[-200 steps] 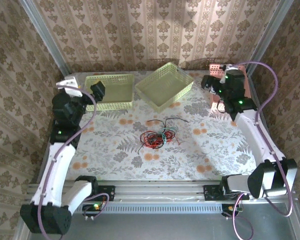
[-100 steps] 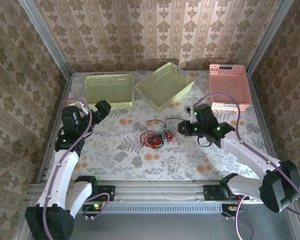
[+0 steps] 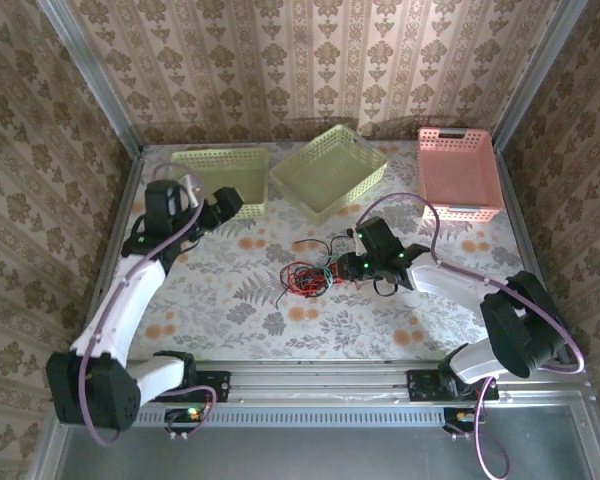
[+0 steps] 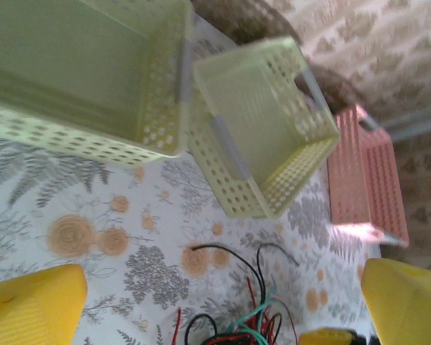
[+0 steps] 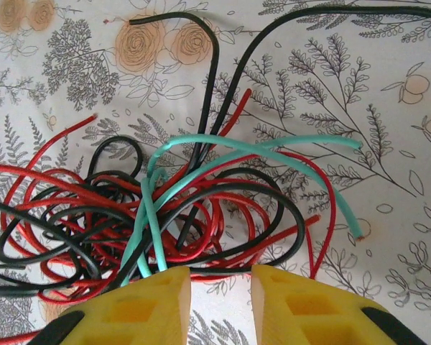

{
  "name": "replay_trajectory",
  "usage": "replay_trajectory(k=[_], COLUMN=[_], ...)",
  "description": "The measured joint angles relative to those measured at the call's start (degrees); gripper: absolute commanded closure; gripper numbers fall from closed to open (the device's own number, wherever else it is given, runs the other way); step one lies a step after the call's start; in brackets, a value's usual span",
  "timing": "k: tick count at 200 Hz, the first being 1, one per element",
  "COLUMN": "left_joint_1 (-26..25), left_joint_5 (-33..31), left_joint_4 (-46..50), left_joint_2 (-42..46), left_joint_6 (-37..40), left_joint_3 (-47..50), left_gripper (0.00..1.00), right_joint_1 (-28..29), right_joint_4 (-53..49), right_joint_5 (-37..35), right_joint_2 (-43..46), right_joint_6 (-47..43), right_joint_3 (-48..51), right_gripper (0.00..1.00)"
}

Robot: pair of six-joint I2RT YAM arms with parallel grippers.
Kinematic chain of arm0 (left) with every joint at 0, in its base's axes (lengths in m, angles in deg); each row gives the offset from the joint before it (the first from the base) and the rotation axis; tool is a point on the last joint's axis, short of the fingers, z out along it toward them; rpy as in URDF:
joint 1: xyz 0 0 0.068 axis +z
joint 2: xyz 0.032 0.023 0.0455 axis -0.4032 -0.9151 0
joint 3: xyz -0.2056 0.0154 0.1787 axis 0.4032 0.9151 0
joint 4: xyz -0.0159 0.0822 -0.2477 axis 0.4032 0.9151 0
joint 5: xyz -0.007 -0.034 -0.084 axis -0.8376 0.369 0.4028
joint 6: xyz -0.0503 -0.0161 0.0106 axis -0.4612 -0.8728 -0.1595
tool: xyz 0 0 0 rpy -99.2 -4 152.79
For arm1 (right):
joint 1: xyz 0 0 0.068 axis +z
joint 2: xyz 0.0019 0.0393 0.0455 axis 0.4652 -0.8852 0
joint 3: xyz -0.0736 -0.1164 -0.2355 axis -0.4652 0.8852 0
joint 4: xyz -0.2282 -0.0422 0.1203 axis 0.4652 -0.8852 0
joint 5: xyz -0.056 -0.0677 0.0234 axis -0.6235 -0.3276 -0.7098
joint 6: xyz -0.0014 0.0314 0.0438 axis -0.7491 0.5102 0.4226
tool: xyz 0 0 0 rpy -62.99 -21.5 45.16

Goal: Untangle the cables

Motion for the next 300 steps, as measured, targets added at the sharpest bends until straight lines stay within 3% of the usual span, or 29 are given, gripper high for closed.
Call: replay_trajectory(k=[43, 88, 129, 145, 164, 205, 300], left_joint_1=[-8.7, -9.4, -10.7, -10.8, -10.8, -11.6, -11.7], left_joint_5=[0.2, 1.4, -0.1, -1.2, -2.5, -4.3, -6.6], left_joint_4=[2.4, 5.5, 6.7, 7.1, 7.1, 7.3, 7.8], left_joint_2=[-6.3, -9.2, -8.3, -7.7, -6.6, -5.8, -5.7], left_joint_6=[9.3, 11.3, 13.2, 13.7, 14.3, 15.0, 15.9], left_joint_3=[-3.9, -3.3, -3.3, -3.1, -2.4, -1.7, -1.7], left_gripper=[0.02, 0.02, 0.01, 0.01, 0.01, 0.01, 0.01], right_joint_1=[0.7, 2.1, 3.0, 3.3, 3.9, 5.1, 5.9], right_joint_4=[2.0, 4.0, 7.1, 7.5, 7.7, 8.1, 3.5], right_joint_5=[2.7, 5.9, 8.5, 9.0, 9.6, 9.4, 2.3], right_joint_2=[-1.3, -4.7, -8.5, -9.4, -10.3, -10.7, 3.2], right_joint_6=[0.0, 0.4, 0.5, 0.4, 0.6, 0.8, 1.1], right_joint_3=[0.0, 0.0, -1.2, -2.1, -3.2, -4.8, -4.8], right_gripper=[0.66, 0.6, 0.6, 0.64, 0.8, 0.99, 1.0])
